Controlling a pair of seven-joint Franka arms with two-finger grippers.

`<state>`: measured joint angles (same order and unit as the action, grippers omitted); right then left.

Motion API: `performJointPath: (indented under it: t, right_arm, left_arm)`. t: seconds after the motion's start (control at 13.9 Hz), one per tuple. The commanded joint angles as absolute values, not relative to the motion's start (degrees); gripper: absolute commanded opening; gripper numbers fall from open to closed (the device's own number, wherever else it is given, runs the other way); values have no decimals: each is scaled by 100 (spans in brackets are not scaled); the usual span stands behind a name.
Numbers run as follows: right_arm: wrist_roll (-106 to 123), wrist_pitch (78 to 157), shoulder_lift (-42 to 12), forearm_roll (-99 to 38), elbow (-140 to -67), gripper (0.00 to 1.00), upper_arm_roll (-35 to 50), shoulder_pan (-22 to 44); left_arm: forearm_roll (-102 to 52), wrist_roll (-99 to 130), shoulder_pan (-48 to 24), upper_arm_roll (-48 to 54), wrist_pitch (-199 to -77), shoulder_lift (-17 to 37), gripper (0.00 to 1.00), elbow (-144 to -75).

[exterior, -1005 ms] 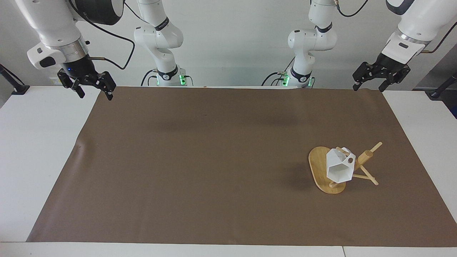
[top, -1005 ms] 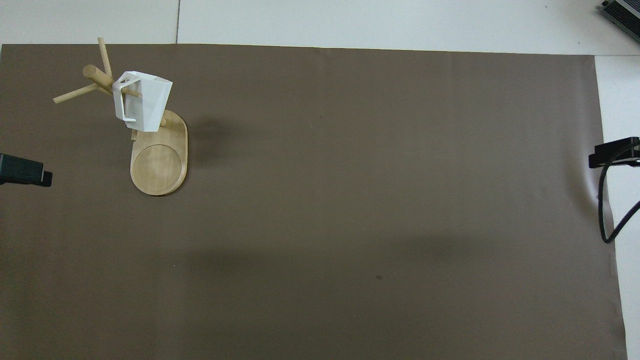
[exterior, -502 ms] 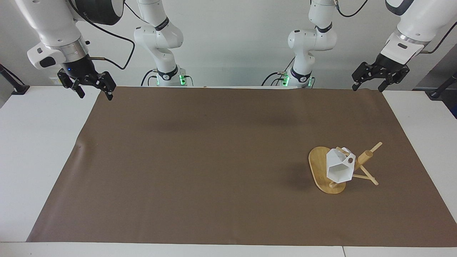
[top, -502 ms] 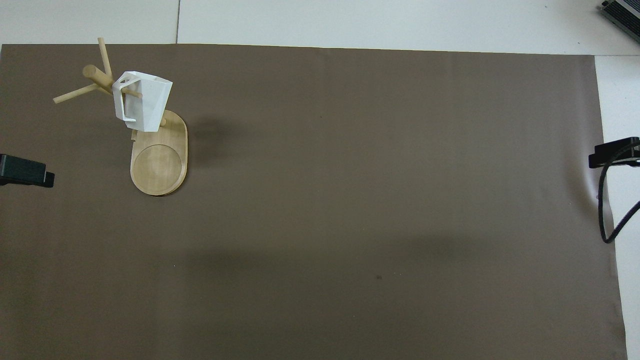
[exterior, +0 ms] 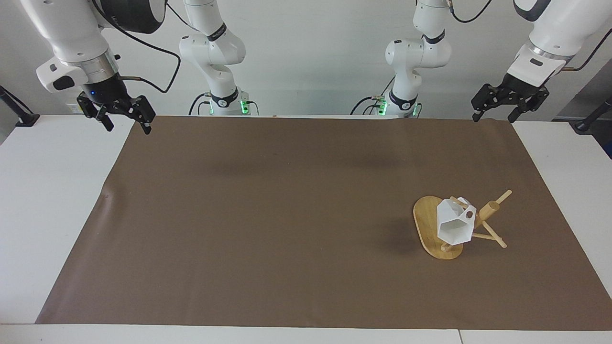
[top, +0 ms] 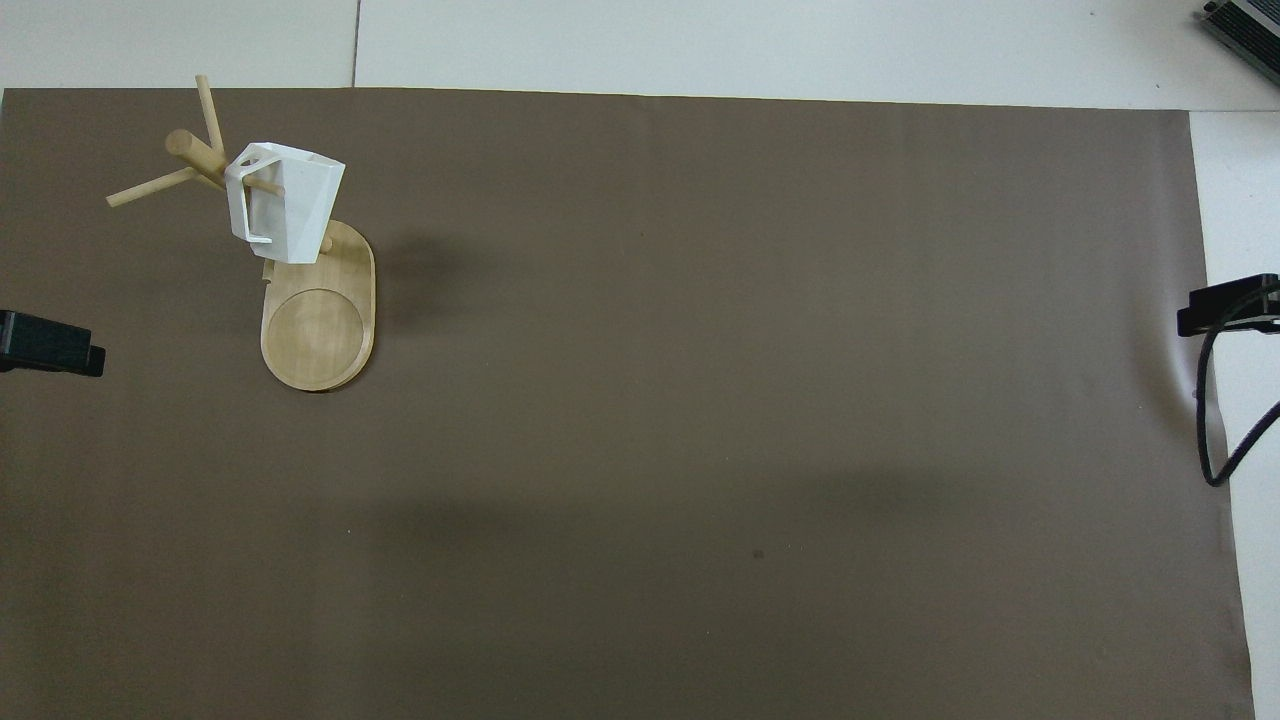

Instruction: Hang cup on rack

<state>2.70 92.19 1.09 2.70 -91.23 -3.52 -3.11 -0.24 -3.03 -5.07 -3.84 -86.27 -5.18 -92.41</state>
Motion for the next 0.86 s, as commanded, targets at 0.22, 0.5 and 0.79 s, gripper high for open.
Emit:
performJointPath:
  t: [0.22, 0.5, 0.79]
  right_arm:
    - [255, 9167, 193, 246, -9193, 100, -334, -334]
    - [255, 9167, 193, 246, -9193, 100, -325, -334]
    - [255, 9167, 193, 246, -9193, 100, -325, -334]
  left_arm:
    - [158, -352, -580, -466, -8569, -483, 100, -9167]
    - [167, -360, -606, -457, -8526, -475, 100, -9132]
    - [246, -553, -624, -448, -8394, -492, 100, -9123]
